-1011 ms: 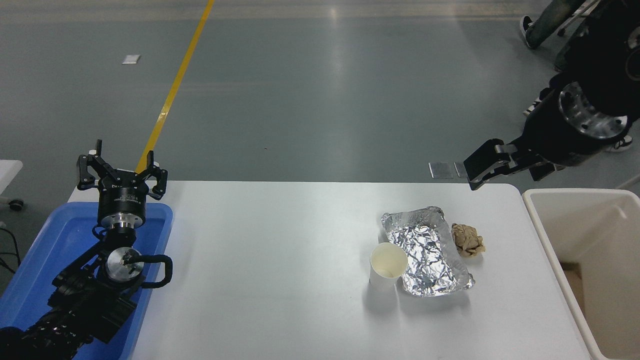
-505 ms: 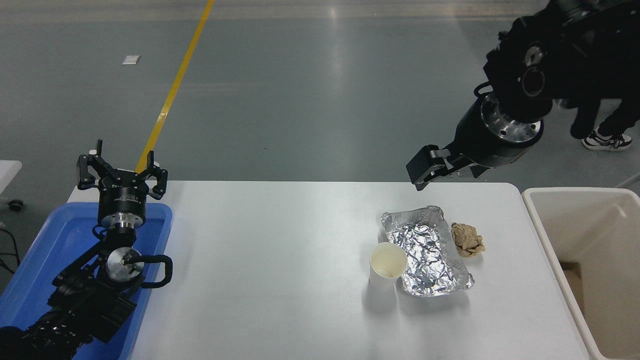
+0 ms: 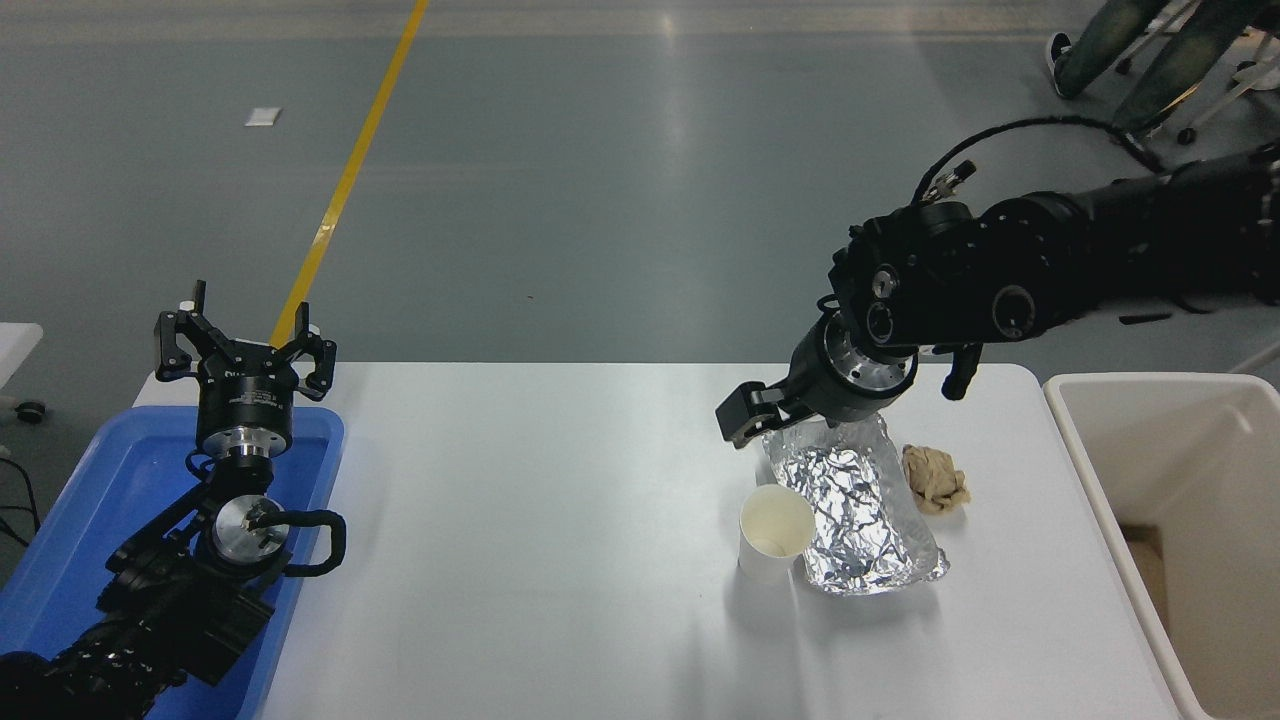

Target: Pick up paper cup place in dustbin

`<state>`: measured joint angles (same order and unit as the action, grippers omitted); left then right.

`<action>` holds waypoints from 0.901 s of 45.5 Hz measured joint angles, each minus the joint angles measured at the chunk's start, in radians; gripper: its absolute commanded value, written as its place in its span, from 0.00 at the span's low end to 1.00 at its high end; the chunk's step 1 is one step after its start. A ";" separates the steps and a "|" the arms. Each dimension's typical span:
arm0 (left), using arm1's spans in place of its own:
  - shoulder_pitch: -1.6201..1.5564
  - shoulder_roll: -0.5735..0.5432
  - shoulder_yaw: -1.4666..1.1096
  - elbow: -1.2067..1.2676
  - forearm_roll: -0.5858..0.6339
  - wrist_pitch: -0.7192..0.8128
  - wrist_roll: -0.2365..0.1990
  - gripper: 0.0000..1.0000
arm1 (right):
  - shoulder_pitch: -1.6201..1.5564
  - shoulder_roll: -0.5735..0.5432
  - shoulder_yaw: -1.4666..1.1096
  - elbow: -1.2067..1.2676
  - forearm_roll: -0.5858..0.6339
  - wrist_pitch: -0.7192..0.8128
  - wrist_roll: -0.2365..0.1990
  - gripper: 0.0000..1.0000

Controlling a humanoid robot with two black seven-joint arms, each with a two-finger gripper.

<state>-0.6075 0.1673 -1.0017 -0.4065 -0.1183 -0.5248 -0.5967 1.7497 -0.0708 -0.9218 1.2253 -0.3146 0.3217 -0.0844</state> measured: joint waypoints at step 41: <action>0.000 0.000 0.000 0.000 0.001 -0.001 0.000 0.99 | -0.277 0.005 -0.010 -0.147 -0.191 -0.141 0.004 0.00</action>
<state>-0.6074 0.1672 -1.0017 -0.4065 -0.1177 -0.5259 -0.5967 1.4731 -0.0662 -0.9322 1.0780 -0.5053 0.1808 -0.0804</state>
